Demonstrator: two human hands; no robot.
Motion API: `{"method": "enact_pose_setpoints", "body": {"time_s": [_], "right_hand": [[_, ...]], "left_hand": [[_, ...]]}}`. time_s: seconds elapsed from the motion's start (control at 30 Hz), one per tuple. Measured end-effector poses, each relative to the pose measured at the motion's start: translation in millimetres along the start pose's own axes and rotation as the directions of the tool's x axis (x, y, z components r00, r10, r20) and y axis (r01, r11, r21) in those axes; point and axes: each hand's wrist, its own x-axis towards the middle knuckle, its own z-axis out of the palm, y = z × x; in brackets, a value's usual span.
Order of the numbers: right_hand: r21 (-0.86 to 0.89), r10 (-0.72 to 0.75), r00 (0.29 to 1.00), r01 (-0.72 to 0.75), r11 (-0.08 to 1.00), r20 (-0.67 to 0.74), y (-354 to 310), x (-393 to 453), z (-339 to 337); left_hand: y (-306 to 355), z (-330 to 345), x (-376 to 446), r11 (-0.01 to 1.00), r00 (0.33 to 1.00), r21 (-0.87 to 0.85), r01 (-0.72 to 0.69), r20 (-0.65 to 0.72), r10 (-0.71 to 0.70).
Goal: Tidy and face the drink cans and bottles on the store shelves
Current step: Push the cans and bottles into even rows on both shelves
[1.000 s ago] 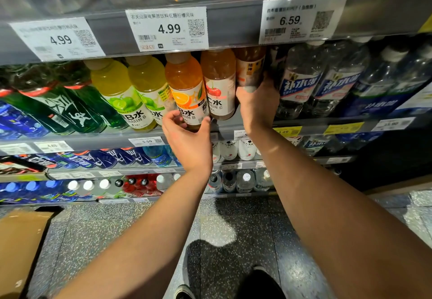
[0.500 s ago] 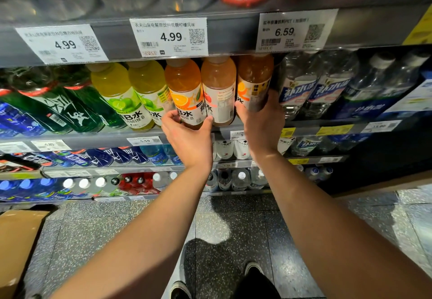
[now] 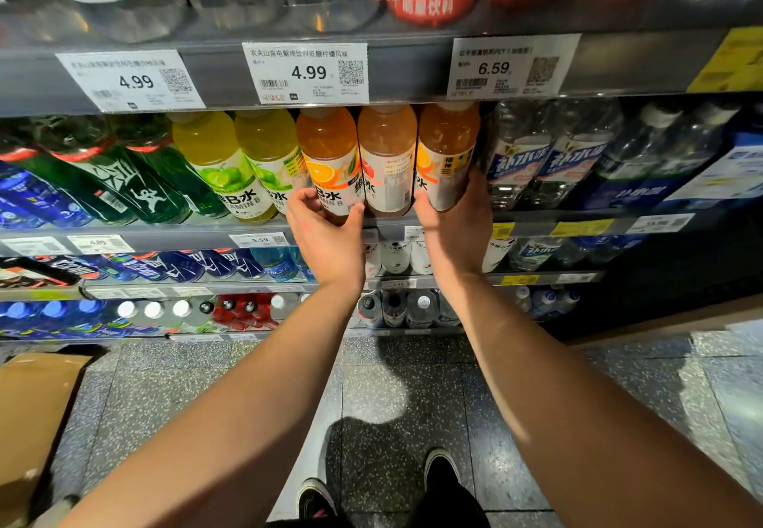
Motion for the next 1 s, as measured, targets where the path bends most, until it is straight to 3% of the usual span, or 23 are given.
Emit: {"method": "enact_pose_setpoints", "body": {"time_s": [0.07, 0.27, 0.4, 0.47, 0.53, 0.63, 0.77, 0.83, 1.0], "right_hand": [[-0.062, -0.036, 0.999, 0.037, 0.997, 0.002, 0.9, -0.9, -1.2], [-0.162, 0.044, 0.996, -0.031, 0.986, 0.076, -4.6, -8.6, -18.1], [-0.308, -0.063, 0.993, 0.092, 0.947, 0.102, -11.5, -27.8, -33.4], [-0.346, 0.036, 0.981, 0.033, 0.938, 0.193, -24.9, -33.2, -43.4], [-0.358, 0.140, 0.935, -0.015, 0.934, 0.326, -39.0, -35.7, -51.1], [-0.311, 0.176, 0.846, -0.013, 0.950, 0.503, -68.7, -42.8, -67.2], [-0.252, 0.234, 0.727, -0.087, 0.964, 0.646, -102.7, -48.7, -73.0], [-0.266, 0.204, 0.677, -0.013, 0.964, 0.707, -134.8, -55.5, -78.8], [-0.148, 0.028, 0.660, 0.128, 0.981, 0.751, -218.6, -88.0, -83.0]], "left_hand": [[1.0, -3.2, 0.6, 1.000, 0.999, 0.012, 0.016, 0.032, -0.016], [4.5, -15.8, 4.0, 0.996, 0.982, 0.028, 0.087, 0.163, -0.090], [10.3, -35.6, 0.7, 0.987, 0.944, 0.054, 0.150, 0.290, -0.160], [18.8, -51.6, -3.7, 0.984, 0.935, 0.102, 0.148, 0.309, -0.173], [30.2, -69.0, -7.2, 0.983, 0.929, 0.136, 0.126, 0.332, -0.166], [53.8, -104.5, -11.3, 0.971, 0.916, 0.228, 0.067, 0.372, -0.150], [79.0, -144.2, -6.8, 0.957, 0.890, 0.289, 0.008, 0.434, -0.138], [100.9, -175.3, -3.8, 0.953, 0.886, 0.300, -0.040, 0.452, -0.105], [141.0, -259.4, 12.7, 0.950, 0.891, 0.268, -0.160, 0.453, 0.023]]}}
